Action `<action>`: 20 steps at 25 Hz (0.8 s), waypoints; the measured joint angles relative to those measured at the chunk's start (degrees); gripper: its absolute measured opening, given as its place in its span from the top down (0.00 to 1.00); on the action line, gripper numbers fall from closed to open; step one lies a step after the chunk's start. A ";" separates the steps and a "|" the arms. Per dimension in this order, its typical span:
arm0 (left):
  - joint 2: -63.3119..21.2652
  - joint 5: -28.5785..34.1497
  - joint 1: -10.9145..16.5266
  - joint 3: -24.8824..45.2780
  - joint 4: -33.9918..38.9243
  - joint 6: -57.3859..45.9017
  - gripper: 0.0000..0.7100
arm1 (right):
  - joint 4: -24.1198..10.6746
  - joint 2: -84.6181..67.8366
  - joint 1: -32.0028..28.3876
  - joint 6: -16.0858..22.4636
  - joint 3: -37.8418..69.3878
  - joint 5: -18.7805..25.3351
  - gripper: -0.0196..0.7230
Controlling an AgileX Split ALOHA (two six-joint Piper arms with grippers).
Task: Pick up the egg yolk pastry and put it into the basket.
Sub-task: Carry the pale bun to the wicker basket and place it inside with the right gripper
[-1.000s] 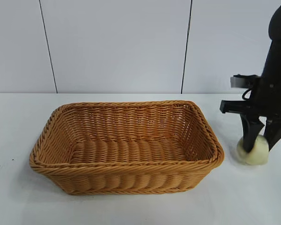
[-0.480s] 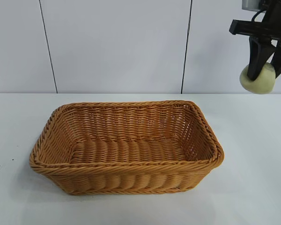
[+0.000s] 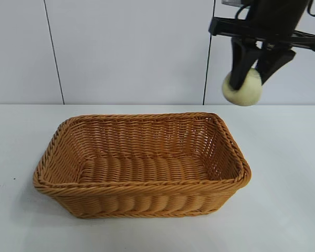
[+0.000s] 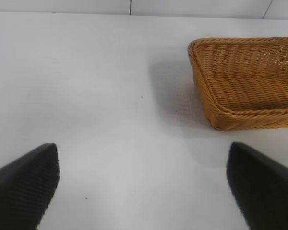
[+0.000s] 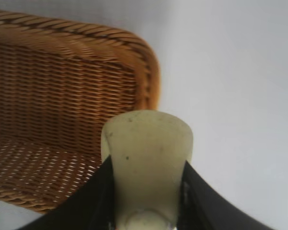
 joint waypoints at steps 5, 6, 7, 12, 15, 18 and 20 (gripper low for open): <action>0.00 0.00 0.00 0.00 0.00 0.00 0.02 | 0.41 0.00 8.88 2.22 0.00 -6.13 0.66; 0.00 0.00 0.00 0.00 0.00 0.00 0.02 | 0.46 0.00 10.10 2.95 0.00 -7.47 0.66; 0.00 0.00 0.00 0.00 0.00 0.00 0.02 | 0.46 0.07 11.44 3.37 0.00 -8.59 0.66; 0.00 0.00 0.00 0.00 0.00 0.00 0.02 | 0.60 2.71 15.81 4.36 0.00 -12.70 0.66; 0.00 0.00 0.00 0.00 0.00 0.00 0.02 | 0.54 6.27 16.45 4.60 0.00 -14.89 0.66; 0.00 0.00 0.00 0.00 0.00 0.00 0.02 | -0.48 10.26 16.45 4.72 0.00 -17.58 0.66; 0.00 0.00 0.00 0.00 0.00 0.00 0.02 | -0.72 12.78 16.45 4.86 0.00 -18.67 0.66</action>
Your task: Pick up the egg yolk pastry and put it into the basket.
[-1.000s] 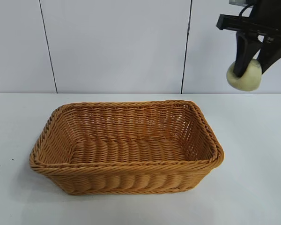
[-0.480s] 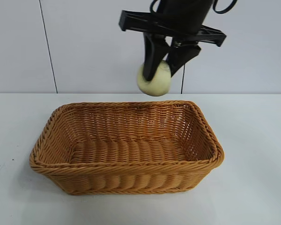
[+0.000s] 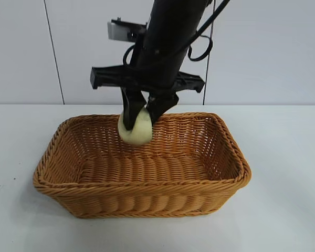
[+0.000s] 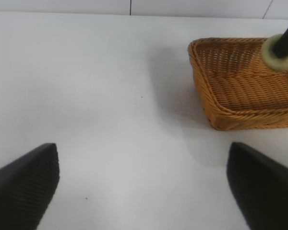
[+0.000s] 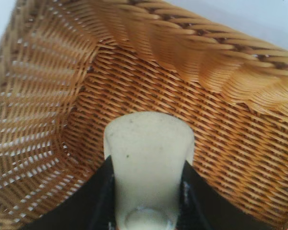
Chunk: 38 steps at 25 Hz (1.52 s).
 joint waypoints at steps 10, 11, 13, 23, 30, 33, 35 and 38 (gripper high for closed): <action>0.00 0.00 0.00 0.00 0.00 0.00 0.02 | -0.12 4.48 0.00 0.06 -0.04 -0.31 0.19; 0.00 0.00 0.00 0.00 0.00 0.00 0.02 | -0.12 4.48 0.00 0.00 -0.04 0.20 0.13; 0.00 0.00 0.00 0.00 0.00 0.00 0.02 | -0.12 4.38 0.00 -0.58 -0.28 1.76 0.07; 0.00 -0.06 0.00 0.00 0.00 0.00 0.02 | -6.12 2.08 0.00 -0.67 -16.34 19.74 0.04; 0.00 -0.06 0.00 0.00 0.00 0.00 0.02 | -10.02 1.23 -4.41 0.61 -22.12 20.65 0.04; 0.00 -0.06 0.00 0.00 0.00 0.00 0.02 | -10.14 1.23 -9.07 -0.31 -22.11 20.89 0.04; 0.00 -0.06 0.00 0.00 0.00 0.00 0.02 | -10.19 1.23 -12.97 -0.65 -22.11 20.89 0.04; 0.00 -0.06 0.00 0.00 0.00 0.00 0.02 | -10.30 1.23 -18.88 -0.92 -22.11 20.93 0.04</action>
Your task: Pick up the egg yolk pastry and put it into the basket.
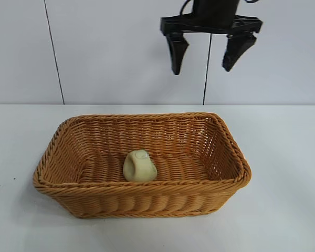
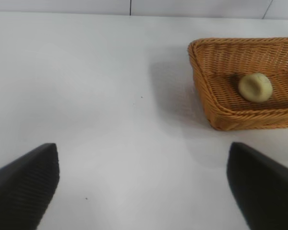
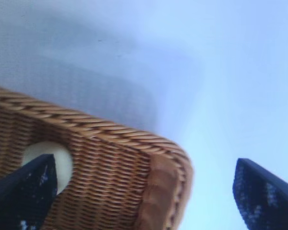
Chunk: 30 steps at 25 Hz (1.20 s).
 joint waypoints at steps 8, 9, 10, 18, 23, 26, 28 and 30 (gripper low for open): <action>0.00 0.00 0.00 0.00 0.00 0.00 0.02 | 0.36 0.00 -11.90 -0.23 0.00 0.19 0.04; 0.00 0.00 0.00 0.00 0.00 0.00 0.02 | 0.59 0.00 -12.39 -0.59 0.00 0.31 0.04; 0.00 0.00 0.00 0.00 0.00 0.00 0.02 | 0.73 0.00 -12.63 -1.16 0.00 0.40 0.04; 0.00 0.00 0.00 0.00 0.00 0.00 0.02 | 2.56 -1.62 -12.70 -3.32 2.59 0.52 0.04; 0.00 0.00 0.00 0.00 0.00 0.00 0.02 | 2.71 -7.16 -12.70 -4.43 11.86 0.39 0.04; 0.00 0.00 0.00 0.00 0.00 0.00 0.02 | 2.89 -11.61 -12.70 -4.54 18.62 0.44 0.04; 0.00 0.00 0.00 0.00 0.00 0.00 0.02 | 3.07 -15.05 -12.70 -4.60 23.03 0.44 0.04; 0.00 0.00 0.00 0.00 0.00 0.00 0.02 | 3.13 -18.51 -12.70 -4.60 27.91 0.44 0.04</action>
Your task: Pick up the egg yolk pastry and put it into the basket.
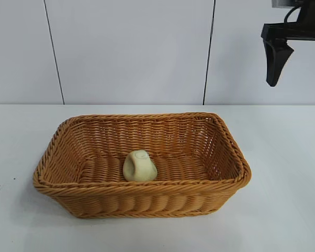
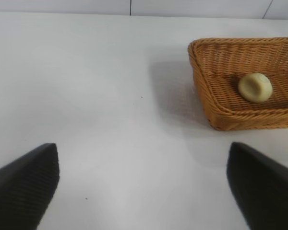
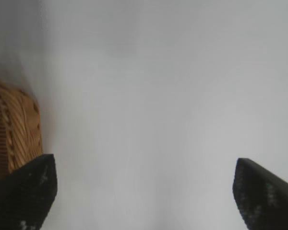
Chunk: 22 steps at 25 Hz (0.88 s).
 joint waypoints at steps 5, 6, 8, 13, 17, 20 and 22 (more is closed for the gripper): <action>0.00 0.00 0.00 0.00 0.00 0.00 0.02 | 1.05 -10.52 0.00 -0.05 11.75 0.00 0.04; 0.00 0.00 0.00 0.00 0.00 0.00 0.02 | 1.05 -12.57 0.00 -0.05 14.35 0.00 0.04; 0.00 0.00 0.00 0.00 0.00 0.00 0.02 | 1.76 -17.66 0.00 -0.05 19.54 0.00 0.04; 0.00 0.00 0.00 0.00 0.00 0.00 0.02 | 1.96 -29.95 0.00 -0.99 31.80 -1.38 0.04; 0.00 0.00 0.00 0.00 0.00 0.00 0.02 | 2.00 -38.83 0.00 -2.62 41.70 -7.00 0.04; 0.00 0.00 0.00 0.00 0.00 0.00 0.02 | 2.19 -46.22 0.00 -4.05 48.34 -10.81 0.04; 0.00 0.00 0.00 0.00 0.00 0.00 0.02 | 2.31 -50.69 0.00 -4.42 52.23 -12.48 0.04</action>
